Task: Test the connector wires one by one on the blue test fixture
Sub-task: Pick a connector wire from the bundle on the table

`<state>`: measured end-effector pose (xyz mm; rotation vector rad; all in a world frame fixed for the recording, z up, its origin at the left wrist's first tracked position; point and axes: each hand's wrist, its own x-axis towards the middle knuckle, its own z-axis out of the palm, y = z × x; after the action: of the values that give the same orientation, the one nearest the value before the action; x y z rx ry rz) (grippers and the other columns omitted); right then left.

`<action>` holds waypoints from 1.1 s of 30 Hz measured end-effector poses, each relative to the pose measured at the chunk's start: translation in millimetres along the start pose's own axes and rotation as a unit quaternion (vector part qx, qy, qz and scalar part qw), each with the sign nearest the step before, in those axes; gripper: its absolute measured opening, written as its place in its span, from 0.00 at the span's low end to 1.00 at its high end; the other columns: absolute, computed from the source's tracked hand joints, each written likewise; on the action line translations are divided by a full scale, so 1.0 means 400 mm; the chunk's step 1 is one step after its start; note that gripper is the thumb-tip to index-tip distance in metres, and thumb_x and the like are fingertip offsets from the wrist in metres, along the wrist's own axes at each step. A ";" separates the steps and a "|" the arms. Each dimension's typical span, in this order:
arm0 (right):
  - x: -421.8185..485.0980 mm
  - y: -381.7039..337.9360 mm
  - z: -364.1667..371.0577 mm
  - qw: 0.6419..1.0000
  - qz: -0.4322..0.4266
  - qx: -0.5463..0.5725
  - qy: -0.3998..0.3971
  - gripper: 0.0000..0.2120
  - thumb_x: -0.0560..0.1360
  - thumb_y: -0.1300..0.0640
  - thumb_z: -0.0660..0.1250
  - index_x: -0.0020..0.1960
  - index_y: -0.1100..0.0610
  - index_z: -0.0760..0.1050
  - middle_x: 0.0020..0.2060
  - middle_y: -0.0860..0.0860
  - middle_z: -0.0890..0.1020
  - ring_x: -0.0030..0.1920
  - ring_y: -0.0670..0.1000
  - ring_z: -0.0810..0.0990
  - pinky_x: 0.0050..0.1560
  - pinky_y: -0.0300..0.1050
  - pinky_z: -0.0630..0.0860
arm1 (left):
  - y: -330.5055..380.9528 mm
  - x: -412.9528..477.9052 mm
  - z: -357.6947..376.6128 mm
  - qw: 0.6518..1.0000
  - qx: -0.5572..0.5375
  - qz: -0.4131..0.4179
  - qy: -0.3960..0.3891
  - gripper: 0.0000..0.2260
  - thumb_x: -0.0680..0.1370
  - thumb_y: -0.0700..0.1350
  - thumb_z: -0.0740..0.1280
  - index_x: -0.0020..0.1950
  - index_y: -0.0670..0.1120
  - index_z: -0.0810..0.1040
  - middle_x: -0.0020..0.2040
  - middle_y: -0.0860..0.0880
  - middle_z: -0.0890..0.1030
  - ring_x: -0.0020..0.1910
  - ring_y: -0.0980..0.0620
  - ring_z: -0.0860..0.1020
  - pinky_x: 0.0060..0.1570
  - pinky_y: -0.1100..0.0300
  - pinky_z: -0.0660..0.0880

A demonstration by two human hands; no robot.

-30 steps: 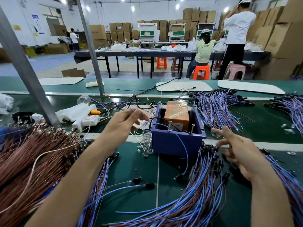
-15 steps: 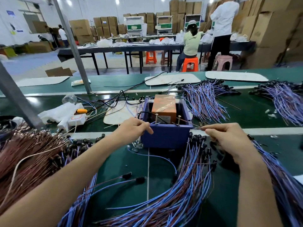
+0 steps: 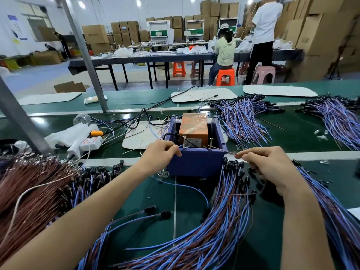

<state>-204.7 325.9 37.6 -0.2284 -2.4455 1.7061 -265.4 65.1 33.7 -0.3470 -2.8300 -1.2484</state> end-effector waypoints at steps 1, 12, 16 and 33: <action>-0.001 0.000 -0.002 1.000 0.001 0.006 -0.002 0.13 0.75 0.65 0.66 0.37 0.54 0.85 0.19 0.42 0.74 0.20 0.39 0.66 0.21 0.27 0.61 | 0.001 -0.001 0.001 1.000 -0.006 0.005 -0.001 0.15 0.81 0.45 0.60 0.37 0.50 0.80 0.27 0.49 0.68 0.27 0.52 0.65 0.32 0.60 0.63; -0.013 -0.010 -0.008 0.999 -0.002 0.052 -0.004 0.15 0.76 0.66 0.64 0.36 0.55 0.85 0.20 0.47 0.67 0.21 0.44 0.60 0.20 0.33 0.58 | -0.011 0.006 0.003 1.000 0.009 -0.006 0.003 0.15 0.82 0.47 0.59 0.38 0.52 0.80 0.24 0.53 0.65 0.20 0.58 0.62 0.25 0.67 0.59; -0.015 -0.011 -0.009 0.999 -0.006 0.046 0.003 0.15 0.76 0.65 0.65 0.36 0.53 0.85 0.21 0.48 0.67 0.21 0.44 0.60 0.20 0.33 0.58 | -0.012 0.007 0.000 1.000 0.019 -0.005 0.006 0.15 0.82 0.47 0.59 0.39 0.52 0.80 0.25 0.52 0.67 0.20 0.58 0.63 0.27 0.66 0.62; -0.036 -0.038 -0.019 0.993 -0.041 -0.068 0.086 0.12 0.75 0.60 0.68 0.36 0.49 0.83 0.22 0.47 0.76 0.26 0.50 0.70 0.28 0.39 0.65 | 0.029 -0.036 -0.012 0.992 -0.119 -0.031 -0.029 0.14 0.81 0.44 0.61 0.39 0.50 0.83 0.28 0.53 0.74 0.29 0.56 0.69 0.33 0.64 0.66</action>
<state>-189.5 324.7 53.8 -0.2750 -2.4109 1.4263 -249.0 66.4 43.8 -0.3087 -2.7622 -1.6195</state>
